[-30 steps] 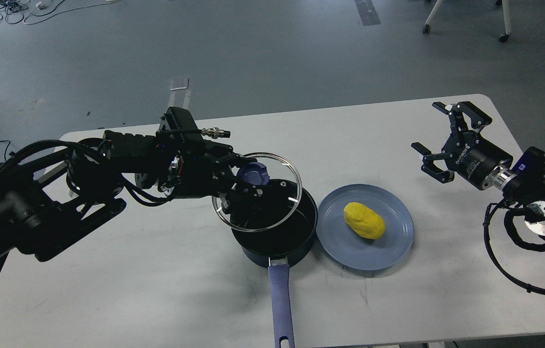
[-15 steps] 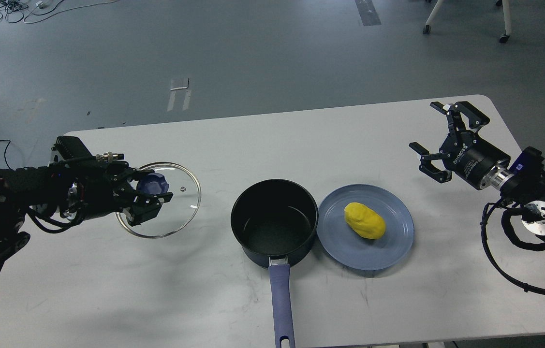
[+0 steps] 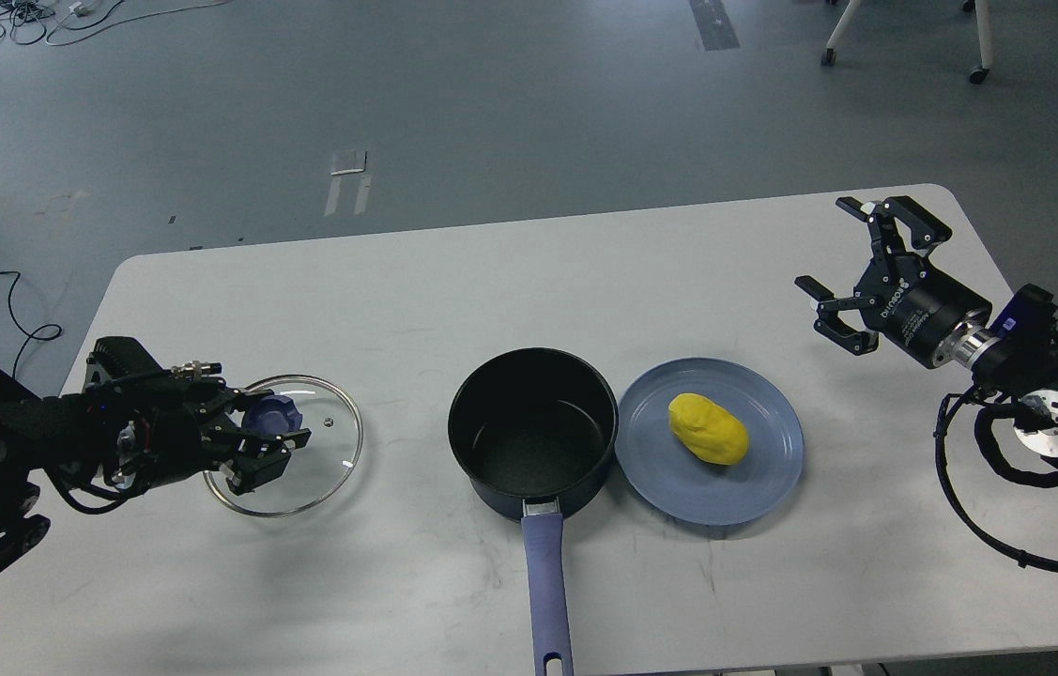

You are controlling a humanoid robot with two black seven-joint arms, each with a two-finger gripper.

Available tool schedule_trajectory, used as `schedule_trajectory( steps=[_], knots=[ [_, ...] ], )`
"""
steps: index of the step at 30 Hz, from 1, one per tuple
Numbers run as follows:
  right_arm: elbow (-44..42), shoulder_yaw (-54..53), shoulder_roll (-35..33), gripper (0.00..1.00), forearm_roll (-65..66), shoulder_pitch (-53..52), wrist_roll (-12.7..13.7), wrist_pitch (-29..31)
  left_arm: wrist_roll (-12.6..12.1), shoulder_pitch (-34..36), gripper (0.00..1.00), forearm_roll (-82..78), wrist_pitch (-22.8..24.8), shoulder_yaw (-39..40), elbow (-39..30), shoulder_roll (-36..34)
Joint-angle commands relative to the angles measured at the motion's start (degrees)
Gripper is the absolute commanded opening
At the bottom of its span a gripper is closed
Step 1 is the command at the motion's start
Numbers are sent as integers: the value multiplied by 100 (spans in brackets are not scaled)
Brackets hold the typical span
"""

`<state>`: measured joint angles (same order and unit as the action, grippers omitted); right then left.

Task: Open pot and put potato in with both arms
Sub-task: 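Lift the glass lid off the saucepan and lower it onto the table beside it, then open the left gripper, release the lid, and raise the left arm away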

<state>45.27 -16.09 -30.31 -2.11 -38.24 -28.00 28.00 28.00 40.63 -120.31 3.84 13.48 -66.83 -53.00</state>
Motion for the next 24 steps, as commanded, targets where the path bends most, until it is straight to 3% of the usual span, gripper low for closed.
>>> schedule_trajectory(
  steps=[1,5,9,11,19,22,23,24],
  knots=[
    [-1,1,-1,100,0,9,0,0,0,-116,39,-1,-85,6,188,0],
    [-1,9,-1,100,0,9,0,0,0,-152,41,8,-129,6,214,0],
    [-1,9,-1,100,0,9,0,0,0,-213,49,96,-129,6,240,9],
    [8,18,-1,100,0,9,0,0,0,-257,59,148,-138,6,249,43],
    [17,18,-36,100,0,9,0,0,0,-283,76,166,-138,6,284,123],
    [17,18,-36,100,0,1,0,0,0,-283,88,184,-138,6,311,158],
    [17,18,-45,100,0,9,0,0,0,-283,97,227,-138,6,311,167],
    [17,18,-45,100,0,1,0,0,0,-275,97,262,-138,15,311,175]
  ],
)
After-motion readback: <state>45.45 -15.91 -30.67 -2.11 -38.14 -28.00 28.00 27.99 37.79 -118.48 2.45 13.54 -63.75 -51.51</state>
